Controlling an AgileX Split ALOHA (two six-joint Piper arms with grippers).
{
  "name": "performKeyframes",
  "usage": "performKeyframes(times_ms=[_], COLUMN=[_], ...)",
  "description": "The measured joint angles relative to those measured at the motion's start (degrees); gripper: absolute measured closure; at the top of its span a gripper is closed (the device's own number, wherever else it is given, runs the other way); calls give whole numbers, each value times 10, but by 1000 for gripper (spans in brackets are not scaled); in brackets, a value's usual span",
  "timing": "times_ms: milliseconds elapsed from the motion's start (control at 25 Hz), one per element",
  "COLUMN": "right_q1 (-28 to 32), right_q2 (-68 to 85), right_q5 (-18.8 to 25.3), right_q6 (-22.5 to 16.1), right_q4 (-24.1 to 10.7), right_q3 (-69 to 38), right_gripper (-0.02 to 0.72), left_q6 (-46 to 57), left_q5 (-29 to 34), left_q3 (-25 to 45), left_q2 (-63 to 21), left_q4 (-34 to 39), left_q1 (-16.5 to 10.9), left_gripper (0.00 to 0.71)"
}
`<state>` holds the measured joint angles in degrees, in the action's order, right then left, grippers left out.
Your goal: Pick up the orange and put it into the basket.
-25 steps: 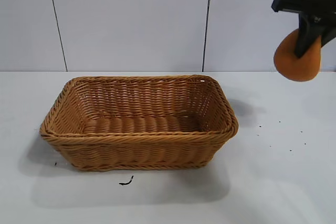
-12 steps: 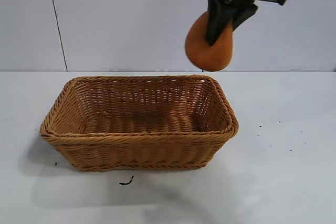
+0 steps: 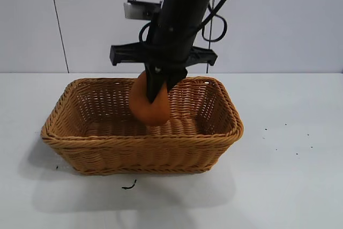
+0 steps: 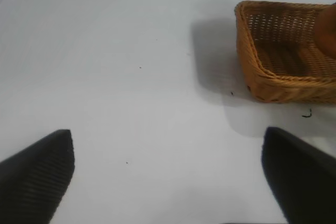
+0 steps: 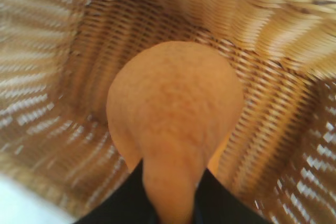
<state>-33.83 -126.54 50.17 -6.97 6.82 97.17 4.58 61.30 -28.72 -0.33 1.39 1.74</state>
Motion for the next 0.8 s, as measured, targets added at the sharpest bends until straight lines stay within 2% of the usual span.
performKeyframes(times_ms=[40,80,200,240,280,360,480,680,800], right_q1=[0,0,0,0,0,0,0,2,24], right_q2=[0,0,7,13,23,45,81,108,110], right_q5=[0,0,3,8,14,29,59,137,165], right_q6=[0,0,0,1,1,1,0,-17,-19], right_q4=[2,4,9,9,9,5,-17,-94,-116], right_q3=[0,0,0,0,0,1,9,71,101], right_gripper=[603,528,237,160,115,75,60,60,60], left_q6=[0,0,0,0,0,0,0,0,0], left_q5=[0,0,0,0,0,0,0,0,0], left_q3=[0,0,0,0,0,0,0,0,0], left_q2=[0,0,0,0,0,0,0,0,0], left_q4=[0,0,0,0,0,0,0,0,0], left_q1=[0,0,0,0,0,0,0,0,0], left_gripper=[14,14,14,14,14,14,14,14,14])
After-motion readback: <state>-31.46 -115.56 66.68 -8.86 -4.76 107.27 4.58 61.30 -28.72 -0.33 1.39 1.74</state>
